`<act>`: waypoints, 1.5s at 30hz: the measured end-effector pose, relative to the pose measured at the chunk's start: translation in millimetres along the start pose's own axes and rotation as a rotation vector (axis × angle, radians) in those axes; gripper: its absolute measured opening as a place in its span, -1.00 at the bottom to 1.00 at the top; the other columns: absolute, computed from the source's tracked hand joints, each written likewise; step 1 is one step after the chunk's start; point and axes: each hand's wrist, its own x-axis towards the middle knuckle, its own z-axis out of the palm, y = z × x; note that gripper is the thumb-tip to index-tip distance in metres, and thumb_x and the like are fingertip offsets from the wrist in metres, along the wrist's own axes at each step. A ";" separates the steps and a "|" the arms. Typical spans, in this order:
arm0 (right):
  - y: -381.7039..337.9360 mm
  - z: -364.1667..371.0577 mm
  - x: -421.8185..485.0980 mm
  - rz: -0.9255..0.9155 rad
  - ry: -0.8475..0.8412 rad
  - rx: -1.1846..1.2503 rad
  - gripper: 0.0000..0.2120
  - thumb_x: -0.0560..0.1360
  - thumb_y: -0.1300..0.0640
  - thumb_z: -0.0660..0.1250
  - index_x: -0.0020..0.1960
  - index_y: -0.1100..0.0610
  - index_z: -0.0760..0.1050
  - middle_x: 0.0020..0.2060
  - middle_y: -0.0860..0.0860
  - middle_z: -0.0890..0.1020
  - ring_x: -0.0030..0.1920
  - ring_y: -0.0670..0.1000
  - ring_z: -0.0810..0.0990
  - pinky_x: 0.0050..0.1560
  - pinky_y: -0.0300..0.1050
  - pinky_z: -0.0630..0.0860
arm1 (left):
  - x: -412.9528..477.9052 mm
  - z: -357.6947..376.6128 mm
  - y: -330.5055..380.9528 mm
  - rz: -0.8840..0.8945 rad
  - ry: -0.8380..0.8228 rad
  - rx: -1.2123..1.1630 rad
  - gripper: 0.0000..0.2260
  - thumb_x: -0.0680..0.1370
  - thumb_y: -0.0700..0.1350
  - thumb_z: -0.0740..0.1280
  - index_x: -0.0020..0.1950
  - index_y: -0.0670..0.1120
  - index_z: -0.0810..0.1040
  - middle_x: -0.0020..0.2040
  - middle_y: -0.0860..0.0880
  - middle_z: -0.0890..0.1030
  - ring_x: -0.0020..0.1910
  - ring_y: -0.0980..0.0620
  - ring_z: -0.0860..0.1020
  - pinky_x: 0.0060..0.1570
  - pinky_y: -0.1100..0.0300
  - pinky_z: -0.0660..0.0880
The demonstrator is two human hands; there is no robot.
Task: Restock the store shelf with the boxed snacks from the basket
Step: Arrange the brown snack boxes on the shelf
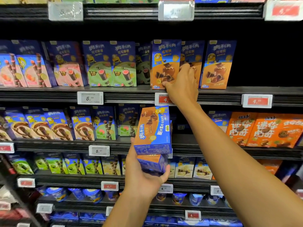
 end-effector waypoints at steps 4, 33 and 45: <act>-1.4 4.5 3.8 -0.001 0.006 -0.038 -0.40 0.42 -0.10 0.55 0.25 0.12 0.31 0.24 0.12 0.49 0.16 0.21 0.58 -0.14 -0.05 0.37 | 1.2 0.3 0.4 -0.009 0.009 -0.007 -0.64 0.52 0.23 0.49 0.06 -0.05 0.72 -0.06 -0.18 0.77 0.16 -0.22 0.66 -0.04 -0.15 0.60; 50.5 -113.5 -92.3 0.208 -0.438 0.674 -0.82 0.54 0.11 0.45 0.11 0.13 0.61 -0.23 -0.10 0.73 -0.24 -0.18 0.70 -0.31 -0.31 0.55 | -16.0 29.2 -58.5 0.144 0.022 0.010 -0.49 0.46 0.26 0.49 0.35 0.08 0.63 0.27 -0.06 0.70 0.25 -0.15 0.63 0.05 -0.13 0.56; 60.0 -92.0 10.2 0.014 0.118 0.489 -0.56 0.49 0.07 0.49 0.29 0.06 0.42 0.17 -0.01 0.58 0.08 -0.14 0.59 -0.03 -0.35 0.51 | -28.3 47.5 -69.2 0.093 -0.006 0.026 -0.60 0.45 0.24 0.52 0.17 0.02 0.70 0.18 -0.10 0.71 0.18 -0.19 0.64 -0.04 -0.12 0.58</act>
